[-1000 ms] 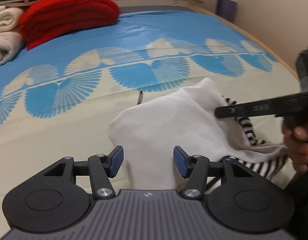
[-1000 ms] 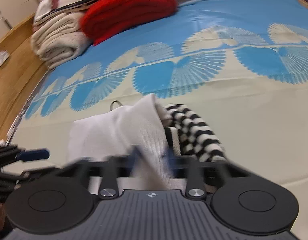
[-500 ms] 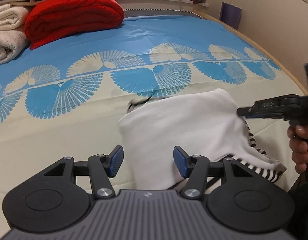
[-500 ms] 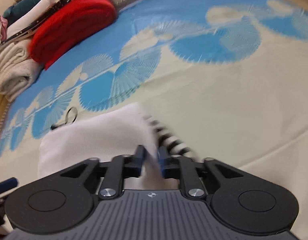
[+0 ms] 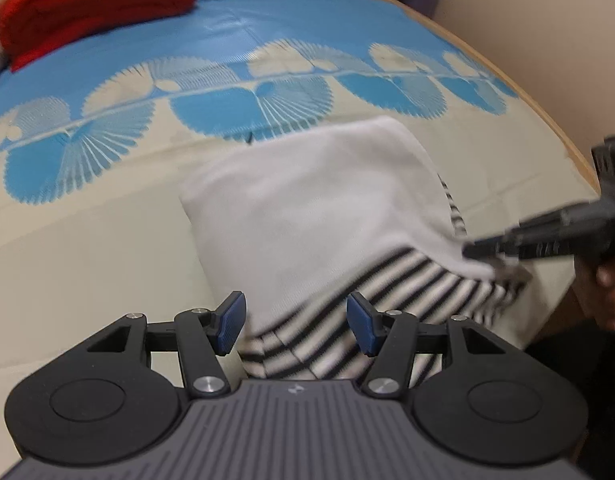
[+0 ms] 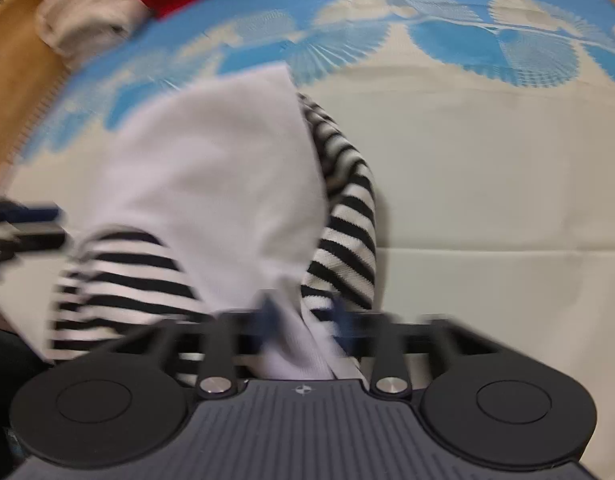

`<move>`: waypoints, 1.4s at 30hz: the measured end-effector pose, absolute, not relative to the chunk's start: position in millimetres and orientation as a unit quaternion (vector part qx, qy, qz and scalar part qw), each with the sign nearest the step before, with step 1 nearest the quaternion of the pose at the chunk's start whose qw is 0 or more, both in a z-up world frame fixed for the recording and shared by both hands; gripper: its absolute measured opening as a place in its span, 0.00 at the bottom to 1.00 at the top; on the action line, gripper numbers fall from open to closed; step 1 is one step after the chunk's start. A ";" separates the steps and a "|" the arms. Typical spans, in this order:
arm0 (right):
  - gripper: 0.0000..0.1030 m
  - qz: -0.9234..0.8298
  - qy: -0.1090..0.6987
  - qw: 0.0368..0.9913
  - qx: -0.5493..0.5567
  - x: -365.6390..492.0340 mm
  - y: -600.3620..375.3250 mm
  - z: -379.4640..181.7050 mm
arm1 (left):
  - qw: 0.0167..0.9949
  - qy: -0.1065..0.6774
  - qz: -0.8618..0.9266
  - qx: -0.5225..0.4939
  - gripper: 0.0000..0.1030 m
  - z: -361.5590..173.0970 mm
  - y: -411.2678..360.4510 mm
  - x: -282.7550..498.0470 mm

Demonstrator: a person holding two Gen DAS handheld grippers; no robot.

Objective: Fold small clothes

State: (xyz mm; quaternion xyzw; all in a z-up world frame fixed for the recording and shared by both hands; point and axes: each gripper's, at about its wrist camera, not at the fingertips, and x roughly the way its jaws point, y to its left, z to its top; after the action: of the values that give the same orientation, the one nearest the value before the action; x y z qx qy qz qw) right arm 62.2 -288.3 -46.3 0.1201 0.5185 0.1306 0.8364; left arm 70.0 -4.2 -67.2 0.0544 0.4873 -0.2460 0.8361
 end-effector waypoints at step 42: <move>0.64 0.040 0.572 0.811 0.115 93.5 -278.9 -86.1 | 0.758 0.579 -0.198 -0.226 0.90 -154.6 42.2 153.9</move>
State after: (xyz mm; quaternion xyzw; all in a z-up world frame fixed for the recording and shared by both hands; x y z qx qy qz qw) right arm 93.5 -278.9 -86.1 0.1154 0.5716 0.0397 0.8114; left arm 153.9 42.2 -154.6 -0.2262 0.5786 -0.1981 0.7582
